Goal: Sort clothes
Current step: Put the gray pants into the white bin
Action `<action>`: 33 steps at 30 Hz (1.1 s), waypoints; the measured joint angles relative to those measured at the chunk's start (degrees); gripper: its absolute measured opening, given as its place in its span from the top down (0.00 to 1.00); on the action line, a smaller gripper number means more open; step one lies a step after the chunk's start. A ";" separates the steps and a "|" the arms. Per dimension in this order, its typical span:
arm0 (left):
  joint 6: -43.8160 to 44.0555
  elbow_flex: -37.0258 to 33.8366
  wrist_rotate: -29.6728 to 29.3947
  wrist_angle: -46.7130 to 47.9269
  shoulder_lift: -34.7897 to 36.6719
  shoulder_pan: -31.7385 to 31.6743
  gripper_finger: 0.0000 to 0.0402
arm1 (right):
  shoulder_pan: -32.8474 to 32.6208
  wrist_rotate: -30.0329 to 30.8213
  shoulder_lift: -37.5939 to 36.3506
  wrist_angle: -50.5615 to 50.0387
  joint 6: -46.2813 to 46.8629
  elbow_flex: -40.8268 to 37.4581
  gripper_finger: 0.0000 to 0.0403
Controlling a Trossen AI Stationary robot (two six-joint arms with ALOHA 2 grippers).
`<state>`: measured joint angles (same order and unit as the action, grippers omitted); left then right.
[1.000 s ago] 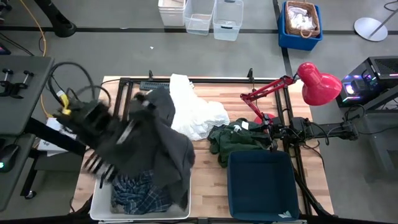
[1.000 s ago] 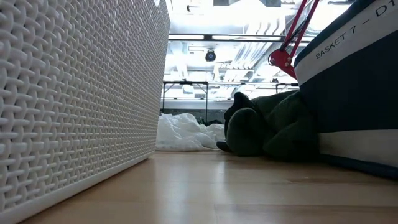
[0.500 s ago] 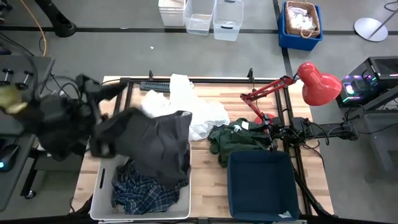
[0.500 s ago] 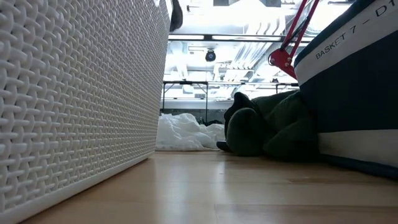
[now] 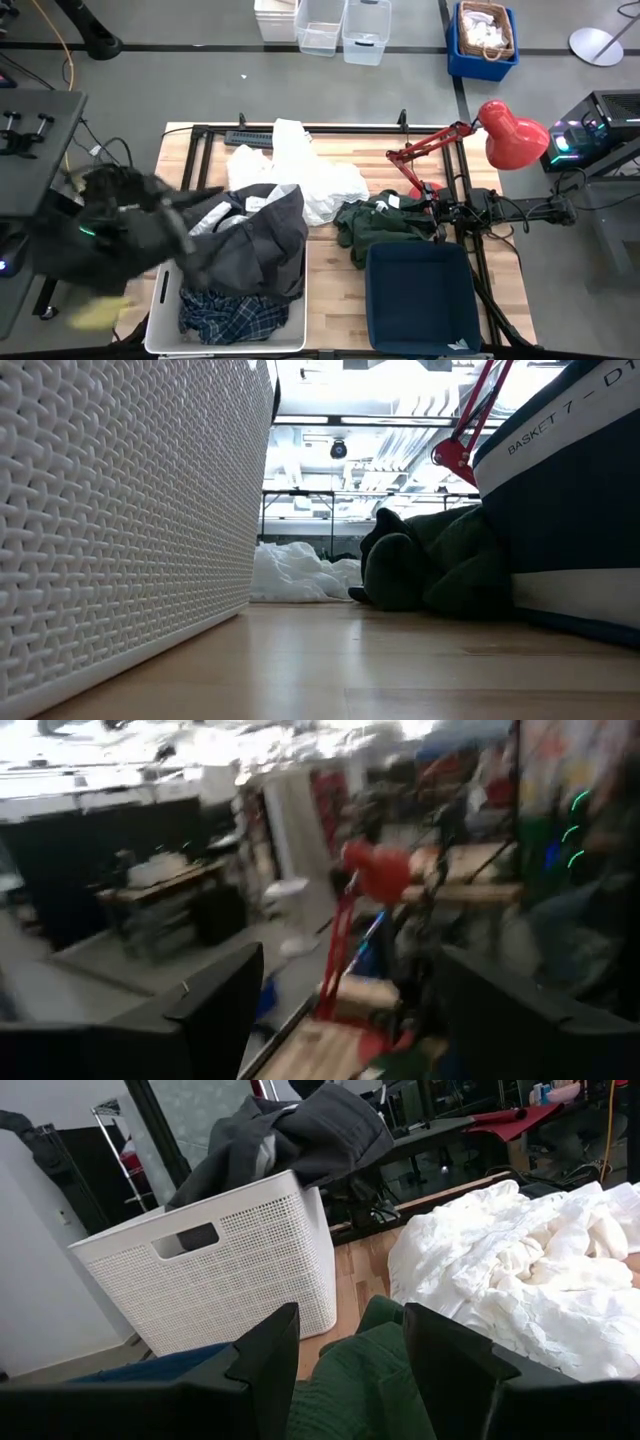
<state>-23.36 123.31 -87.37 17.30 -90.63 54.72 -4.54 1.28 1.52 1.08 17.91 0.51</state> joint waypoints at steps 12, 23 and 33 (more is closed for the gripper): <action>96.62 -15.79 39.68 71.10 8.18 -17.18 0.30 | 0.00 0.00 0.00 0.00 0.00 0.00 0.56; 69.17 -19.20 56.97 72.18 4.76 -48.64 0.30 | -0.02 0.02 0.04 -0.02 0.00 0.00 0.56; 56.23 -19.34 72.13 72.82 -3.95 -71.28 0.30 | -0.02 0.00 0.11 -0.02 0.00 -0.02 0.56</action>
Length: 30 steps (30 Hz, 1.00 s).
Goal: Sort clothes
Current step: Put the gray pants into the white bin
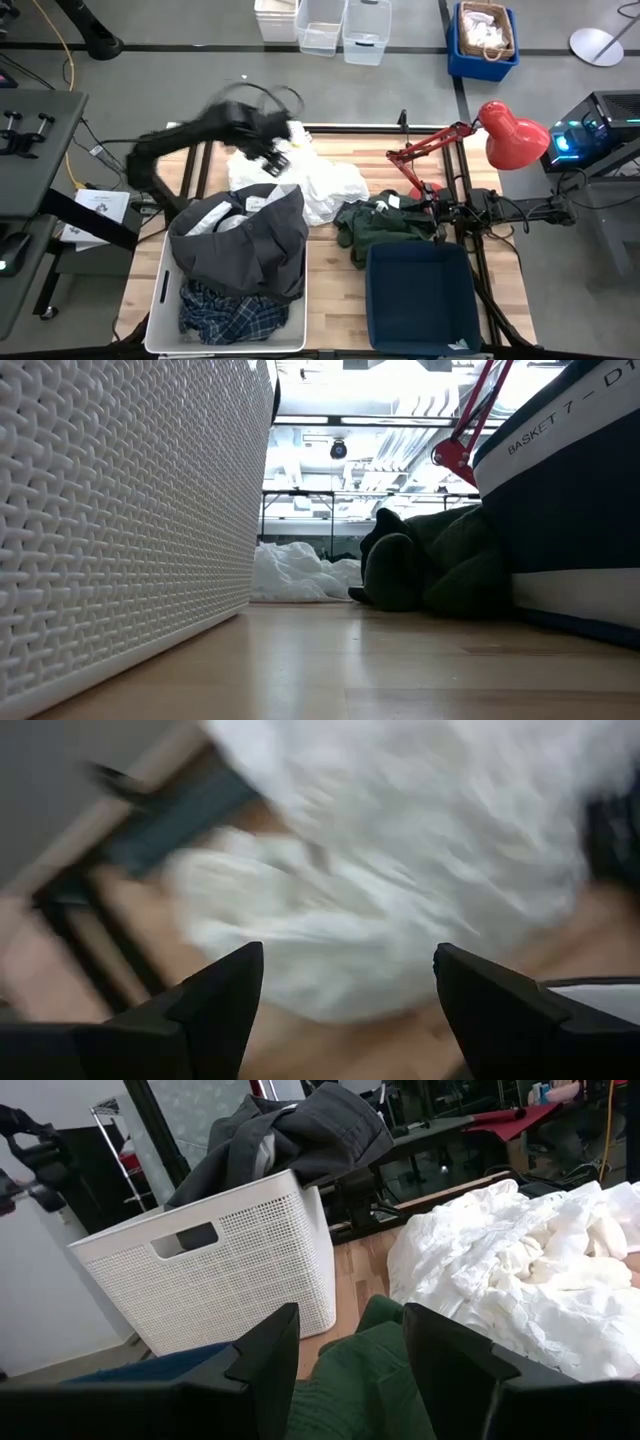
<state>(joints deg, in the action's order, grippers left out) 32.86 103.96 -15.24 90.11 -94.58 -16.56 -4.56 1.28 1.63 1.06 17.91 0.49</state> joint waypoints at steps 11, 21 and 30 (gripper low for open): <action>-3.16 -0.33 13.06 -0.46 -12.52 3.68 0.30 | 0.00 0.00 0.02 0.00 0.00 0.00 0.56; -1.47 -0.10 21.07 -0.18 -4.76 15.38 0.30 | 0.00 0.00 0.02 0.00 0.00 0.00 0.56; 19.57 -0.04 15.43 0.14 10.00 34.25 0.30 | 0.00 0.00 0.02 -0.02 0.00 0.02 0.56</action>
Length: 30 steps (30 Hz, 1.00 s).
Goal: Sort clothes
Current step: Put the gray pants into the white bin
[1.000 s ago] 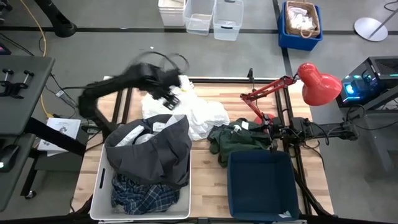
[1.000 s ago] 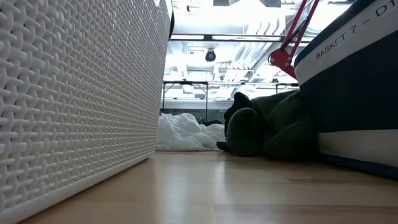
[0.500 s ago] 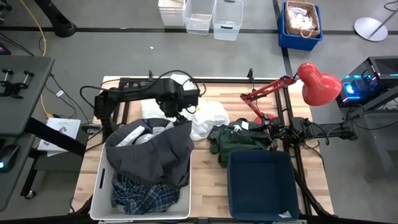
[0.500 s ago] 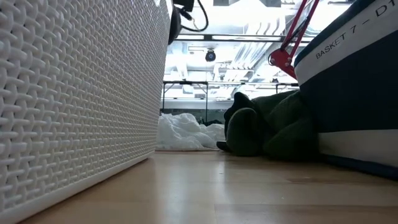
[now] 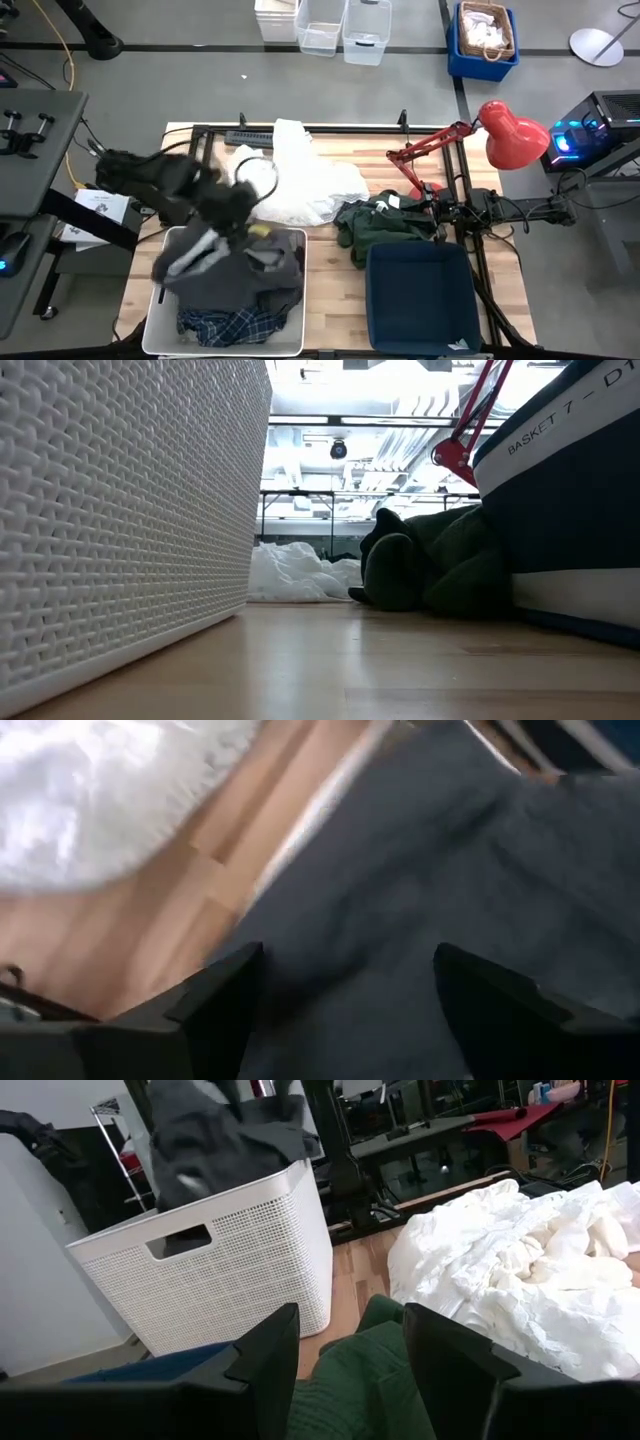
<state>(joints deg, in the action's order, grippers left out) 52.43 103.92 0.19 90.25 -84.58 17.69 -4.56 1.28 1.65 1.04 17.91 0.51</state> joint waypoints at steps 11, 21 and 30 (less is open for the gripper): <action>26.98 -0.10 -6.53 -0.94 -5.58 29.58 0.30 | 0.00 0.00 0.00 0.02 0.00 -0.01 0.56; 20.43 -0.17 0.90 -17.54 -23.22 31.27 0.30 | 0.01 0.00 0.00 0.00 0.00 0.00 0.56; 8.26 -0.15 4.72 -32.67 -24.77 25.50 0.30 | 0.00 0.00 0.20 0.02 0.00 0.00 0.56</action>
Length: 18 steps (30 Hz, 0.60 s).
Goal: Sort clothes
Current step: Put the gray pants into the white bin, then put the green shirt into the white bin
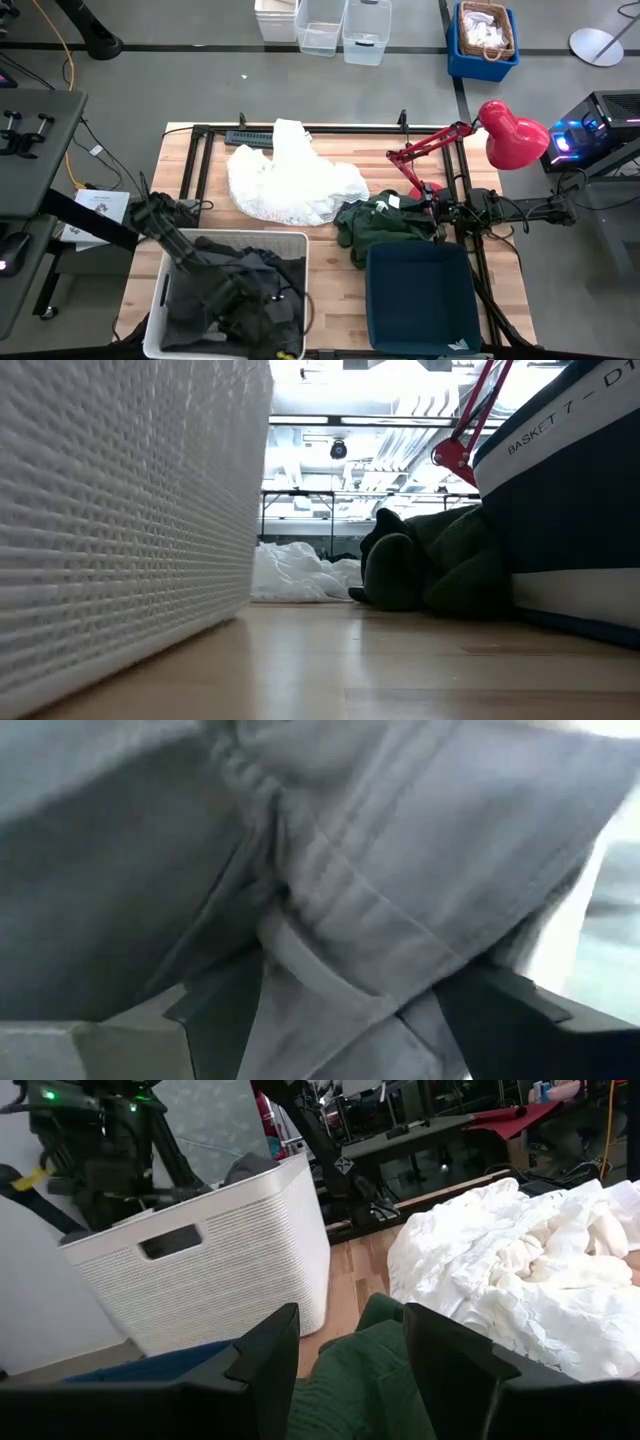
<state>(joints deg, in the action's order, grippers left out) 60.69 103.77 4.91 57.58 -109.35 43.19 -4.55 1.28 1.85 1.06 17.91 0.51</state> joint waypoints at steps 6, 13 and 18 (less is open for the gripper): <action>-4.17 0.26 12.32 5.44 -0.43 -6.10 0.30 | 0.00 0.00 0.00 -0.02 0.00 0.00 0.56; -3.44 3.06 6.47 8.67 12.93 -14.67 0.30 | 0.01 -0.01 0.09 -0.02 0.00 -0.01 0.56; -4.68 3.04 -8.06 13.16 19.22 -23.36 0.30 | 0.02 -0.02 0.07 -0.02 0.00 0.00 0.56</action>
<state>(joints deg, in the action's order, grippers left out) 56.01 106.81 -3.15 70.74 -90.14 19.83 -4.54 1.26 1.91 1.04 17.91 0.51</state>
